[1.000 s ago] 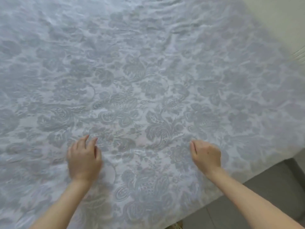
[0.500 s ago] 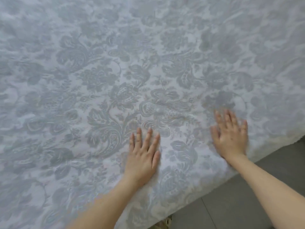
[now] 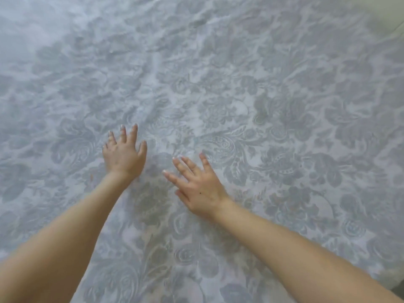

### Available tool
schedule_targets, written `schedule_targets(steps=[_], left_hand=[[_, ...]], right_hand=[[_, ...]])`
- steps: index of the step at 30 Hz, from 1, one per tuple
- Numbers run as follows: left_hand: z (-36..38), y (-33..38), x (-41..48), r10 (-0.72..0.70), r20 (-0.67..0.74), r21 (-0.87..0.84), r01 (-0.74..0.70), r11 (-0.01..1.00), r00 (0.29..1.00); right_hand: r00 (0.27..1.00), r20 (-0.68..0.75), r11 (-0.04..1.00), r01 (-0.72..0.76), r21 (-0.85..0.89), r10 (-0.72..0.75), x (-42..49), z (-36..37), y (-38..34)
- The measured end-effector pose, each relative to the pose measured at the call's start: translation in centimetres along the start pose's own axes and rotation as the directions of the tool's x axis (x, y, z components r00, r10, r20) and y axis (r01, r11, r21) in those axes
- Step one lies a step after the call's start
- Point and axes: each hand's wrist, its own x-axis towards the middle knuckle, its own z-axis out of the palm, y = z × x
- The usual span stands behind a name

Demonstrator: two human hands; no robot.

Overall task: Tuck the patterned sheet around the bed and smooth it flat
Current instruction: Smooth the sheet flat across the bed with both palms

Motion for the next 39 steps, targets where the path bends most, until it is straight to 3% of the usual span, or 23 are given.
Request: schedule_targets(steps=[5,10,13,19,23,26,29,32,34,35,36,39], left_hand=[[-0.6,3.9,10.6,0.033,-0.066,0.01,-0.032,0.999,0.997],[1.7,6.5,16.9,0.04,-0.038,0.094,-0.037,0.995,0.998],[4.2,6.6,17.8,0.082,-0.108,0.085,-0.073,0.994,0.991],[3.9,6.5,17.2,0.106,-0.047,0.109,-0.1,0.989,0.993],[4.3,9.3,11.7,0.178,0.052,0.056,-0.181,0.982,0.983],[5.8,14.1,2.0,0.409,0.095,-0.026,-0.408,0.913,0.908],[6.9,17.4,-7.9,0.634,0.173,-0.149,-0.616,0.774,0.754],[6.5,17.7,-10.9,0.733,0.232,-0.151,-0.721,0.676,0.639],[5.4,17.0,-10.3,0.796,0.247,-0.177,-0.782,0.598,0.553],[4.9,16.9,-9.5,0.803,0.197,-0.19,-0.781,0.595,0.563],[4.5,16.8,-8.1,0.777,0.131,-0.194,-0.753,0.629,0.616],[2.1,17.5,-2.3,0.53,-0.034,-0.166,-0.528,0.833,0.847]], right_hand=[[0.986,-0.03,0.983,-0.168,-0.074,0.166,10.4,-1.7,8.6],[0.991,-0.061,0.978,-0.127,-0.166,0.118,17.9,-2.2,14.6],[0.972,-0.08,0.963,-0.232,-0.136,0.223,20.5,-0.7,17.2],[0.872,-0.068,0.874,-0.486,0.015,0.485,18.7,0.9,17.4],[0.782,-0.031,0.783,-0.621,0.032,0.622,11.7,1.4,19.1],[0.633,-0.069,0.637,-0.769,0.054,0.771,1.4,2.1,20.1],[0.418,0.009,0.418,-0.909,0.002,0.909,-11.4,3.0,19.4],[0.214,0.066,0.218,-0.974,-0.063,0.975,-20.6,2.2,17.4],[0.057,0.129,0.064,-0.996,-0.055,0.99,-20.6,1.0,17.1],[0.063,0.116,0.064,-0.998,-0.001,0.991,-19.0,0.3,17.3],[0.132,0.068,0.127,-0.99,0.066,0.989,-16.6,-0.7,17.5],[0.471,-0.091,0.479,-0.863,0.159,0.878,-7.2,-3.2,19.1]])
